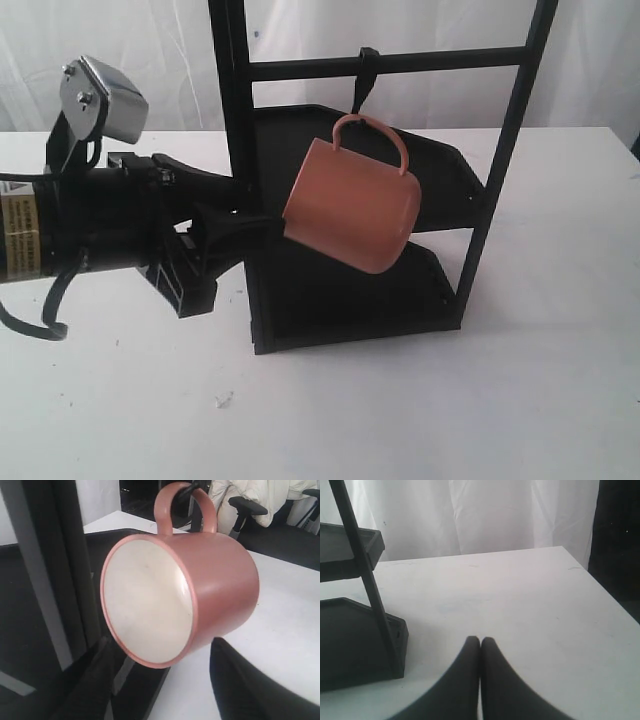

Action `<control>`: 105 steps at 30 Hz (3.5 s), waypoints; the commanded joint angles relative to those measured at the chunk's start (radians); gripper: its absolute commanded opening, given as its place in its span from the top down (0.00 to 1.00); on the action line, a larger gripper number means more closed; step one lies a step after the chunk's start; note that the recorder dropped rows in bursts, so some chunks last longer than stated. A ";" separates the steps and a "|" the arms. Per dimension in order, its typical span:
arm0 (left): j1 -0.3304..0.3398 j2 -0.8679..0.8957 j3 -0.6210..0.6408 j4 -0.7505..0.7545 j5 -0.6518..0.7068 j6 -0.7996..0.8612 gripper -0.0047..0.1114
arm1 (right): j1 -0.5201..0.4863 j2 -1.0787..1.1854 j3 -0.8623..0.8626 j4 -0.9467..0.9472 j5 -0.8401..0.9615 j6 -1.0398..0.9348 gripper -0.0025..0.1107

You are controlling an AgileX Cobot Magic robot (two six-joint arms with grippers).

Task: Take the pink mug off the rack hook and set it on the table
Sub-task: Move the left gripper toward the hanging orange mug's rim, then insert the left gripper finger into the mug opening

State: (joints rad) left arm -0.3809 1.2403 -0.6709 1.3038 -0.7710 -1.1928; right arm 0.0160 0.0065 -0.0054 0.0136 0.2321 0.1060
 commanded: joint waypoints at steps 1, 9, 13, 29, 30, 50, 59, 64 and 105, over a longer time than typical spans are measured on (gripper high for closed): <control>-0.006 -0.001 -0.008 -0.003 -0.014 0.012 0.44 | -0.004 -0.006 0.005 -0.004 -0.010 0.002 0.98; -0.006 0.046 -0.016 -0.017 -0.076 0.016 0.44 | -0.004 -0.006 0.005 -0.006 -0.010 0.002 0.98; -0.022 0.063 -0.036 -0.017 -0.101 0.016 0.44 | -0.004 -0.006 0.005 -0.006 -0.010 0.002 0.98; -0.110 0.135 -0.087 -0.020 -0.128 0.023 0.44 | -0.004 -0.006 0.005 -0.006 -0.012 0.002 0.98; -0.110 0.135 -0.087 -0.022 -0.132 0.023 0.44 | -0.004 -0.006 0.005 -0.006 -0.012 0.002 0.98; -0.110 0.202 -0.087 -0.100 -0.152 0.048 0.44 | -0.004 -0.006 0.005 -0.006 -0.012 0.002 0.98; -0.110 0.209 -0.087 -0.119 -0.152 0.083 0.44 | -0.004 -0.006 0.005 -0.006 -0.012 0.002 0.98; -0.110 0.209 -0.087 -0.152 -0.152 0.107 0.44 | -0.004 -0.006 0.005 -0.006 -0.012 0.002 0.98; -0.191 0.249 -0.087 -0.294 -0.097 0.171 0.35 | -0.004 -0.006 0.005 -0.006 -0.010 0.002 0.98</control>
State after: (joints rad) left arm -0.5672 1.4915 -0.7530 0.9952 -0.8834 -0.9999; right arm 0.0160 0.0065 -0.0054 0.0136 0.2321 0.1060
